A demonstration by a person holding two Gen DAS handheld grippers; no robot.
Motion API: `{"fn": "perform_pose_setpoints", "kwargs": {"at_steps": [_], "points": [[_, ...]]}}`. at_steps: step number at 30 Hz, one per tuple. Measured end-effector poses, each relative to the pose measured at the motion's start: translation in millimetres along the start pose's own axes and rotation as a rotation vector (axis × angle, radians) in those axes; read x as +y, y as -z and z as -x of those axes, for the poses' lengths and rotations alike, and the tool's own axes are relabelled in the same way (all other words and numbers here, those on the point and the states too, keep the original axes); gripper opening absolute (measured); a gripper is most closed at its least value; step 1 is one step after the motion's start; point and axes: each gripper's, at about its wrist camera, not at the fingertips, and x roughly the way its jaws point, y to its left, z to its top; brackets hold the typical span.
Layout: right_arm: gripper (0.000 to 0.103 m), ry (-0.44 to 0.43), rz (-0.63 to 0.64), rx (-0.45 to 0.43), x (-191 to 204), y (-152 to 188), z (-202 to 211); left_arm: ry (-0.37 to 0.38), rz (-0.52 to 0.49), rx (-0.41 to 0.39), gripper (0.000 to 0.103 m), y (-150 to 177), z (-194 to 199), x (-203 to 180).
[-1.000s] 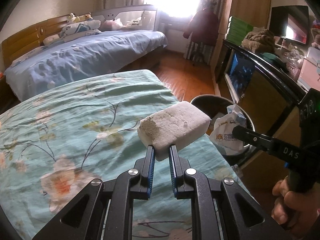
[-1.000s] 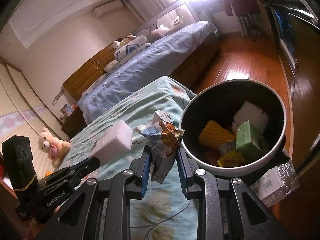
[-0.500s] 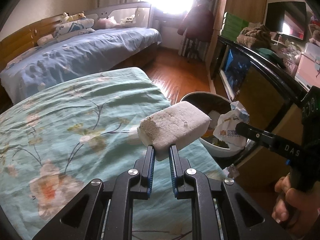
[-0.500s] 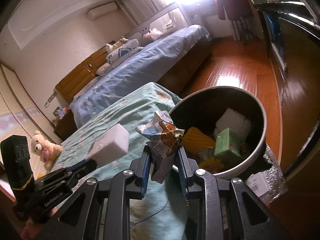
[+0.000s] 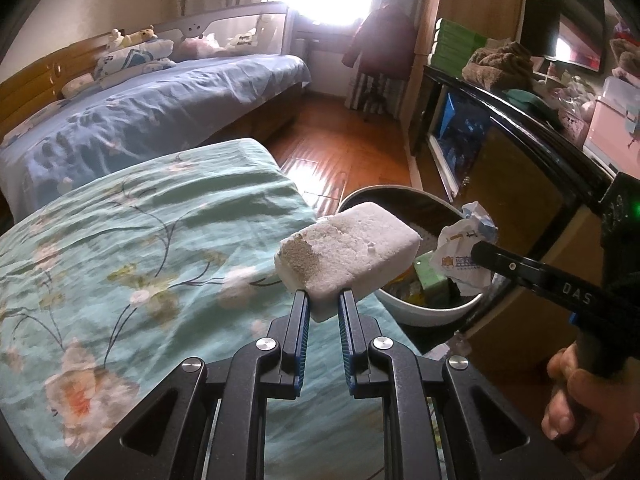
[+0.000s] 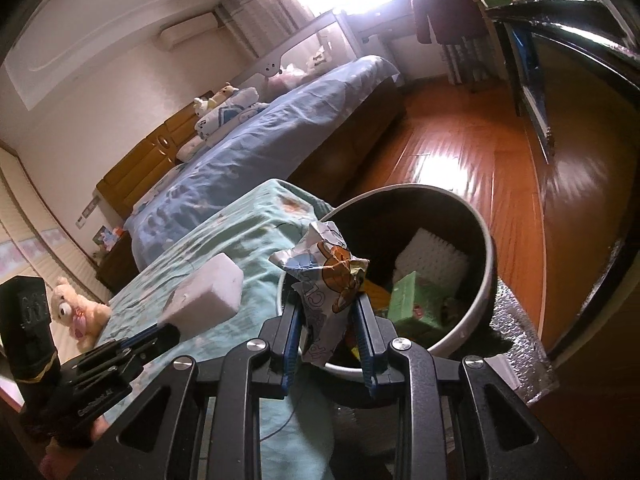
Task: Collect trash
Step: 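Carry the white foam block and foil wrapper over the round bin with both tools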
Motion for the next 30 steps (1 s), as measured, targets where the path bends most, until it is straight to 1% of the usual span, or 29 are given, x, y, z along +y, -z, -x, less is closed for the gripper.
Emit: {"fn": "perform_pose_setpoints", "kwargs": {"at_steps": [7, 30], "points": [[0.026, 0.012, -0.017, 0.0, -10, -4, -1, 0.007, -0.013, 0.005, 0.013, -4, -8, -6], [0.026, 0.018, -0.021, -0.005, -14, -7, 0, 0.031, -0.037, 0.003, 0.013, -12, -17, -22]]}}
